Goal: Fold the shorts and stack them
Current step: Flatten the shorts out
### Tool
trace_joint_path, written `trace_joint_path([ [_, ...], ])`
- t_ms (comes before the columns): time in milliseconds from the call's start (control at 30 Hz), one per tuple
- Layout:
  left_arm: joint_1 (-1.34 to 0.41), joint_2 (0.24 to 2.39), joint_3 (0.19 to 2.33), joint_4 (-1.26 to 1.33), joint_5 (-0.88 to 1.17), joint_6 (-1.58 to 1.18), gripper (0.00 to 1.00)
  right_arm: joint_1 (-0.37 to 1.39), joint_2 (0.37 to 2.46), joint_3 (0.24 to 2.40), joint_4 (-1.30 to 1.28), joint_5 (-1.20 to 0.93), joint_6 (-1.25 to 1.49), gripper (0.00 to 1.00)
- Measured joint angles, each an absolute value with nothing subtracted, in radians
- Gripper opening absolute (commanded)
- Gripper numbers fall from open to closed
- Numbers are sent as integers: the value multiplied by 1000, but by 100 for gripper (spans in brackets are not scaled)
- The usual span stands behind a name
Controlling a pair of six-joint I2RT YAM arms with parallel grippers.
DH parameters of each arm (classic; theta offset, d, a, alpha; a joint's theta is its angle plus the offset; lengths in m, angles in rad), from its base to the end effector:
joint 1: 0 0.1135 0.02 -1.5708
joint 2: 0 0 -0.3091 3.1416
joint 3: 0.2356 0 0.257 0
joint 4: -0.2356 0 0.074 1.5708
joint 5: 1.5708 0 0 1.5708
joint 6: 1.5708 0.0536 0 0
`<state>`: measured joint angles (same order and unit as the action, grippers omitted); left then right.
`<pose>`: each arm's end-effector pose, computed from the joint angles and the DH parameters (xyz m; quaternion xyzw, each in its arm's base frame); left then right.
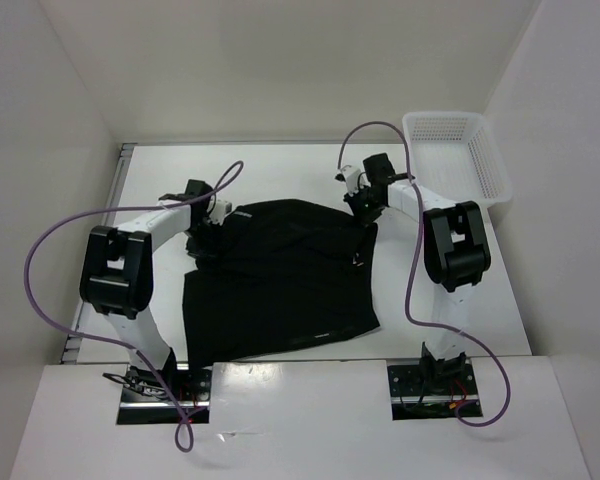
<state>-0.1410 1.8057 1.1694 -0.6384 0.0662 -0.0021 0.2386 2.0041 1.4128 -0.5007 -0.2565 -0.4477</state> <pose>0.3617 -0.0549 0.1919 0.0735 0.9858 -0.0432 0.1447 0.4327 0.1193 0.1928 -0.3527 0.8971 0.0990 0.2469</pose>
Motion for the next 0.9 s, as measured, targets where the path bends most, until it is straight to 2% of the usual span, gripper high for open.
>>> trace_joint_path([
  [33,-138,1791,1168,-661,64,2,67,243,2006,1431,-503,-251,-459,0],
  [133,-138,1771,1208,-670,67,-3,73,275,2006,1491,-503,-241,-500,0],
  [167,-137,1780,1242,-664,72,-1,75,292,2006,1507,-501,-239,-513,4],
  [200,-135,1792,1292,-653,83,-1,75,310,2006,1516,-501,-239,-521,14],
  [233,-133,1810,1347,-630,94,-2,75,327,2006,1521,-501,-240,-525,35],
  [333,-123,1908,1551,-576,141,-4,75,366,2006,1522,-506,-238,-532,55],
  [500,-113,2116,1820,-531,216,-4,75,369,1987,1521,-503,-193,-497,59],
  [767,-112,2362,1969,-582,263,1,75,324,1858,1520,-521,-274,-358,60],
  [900,-114,2374,2017,-614,288,-4,75,288,1801,1493,-541,-384,-299,60],
])
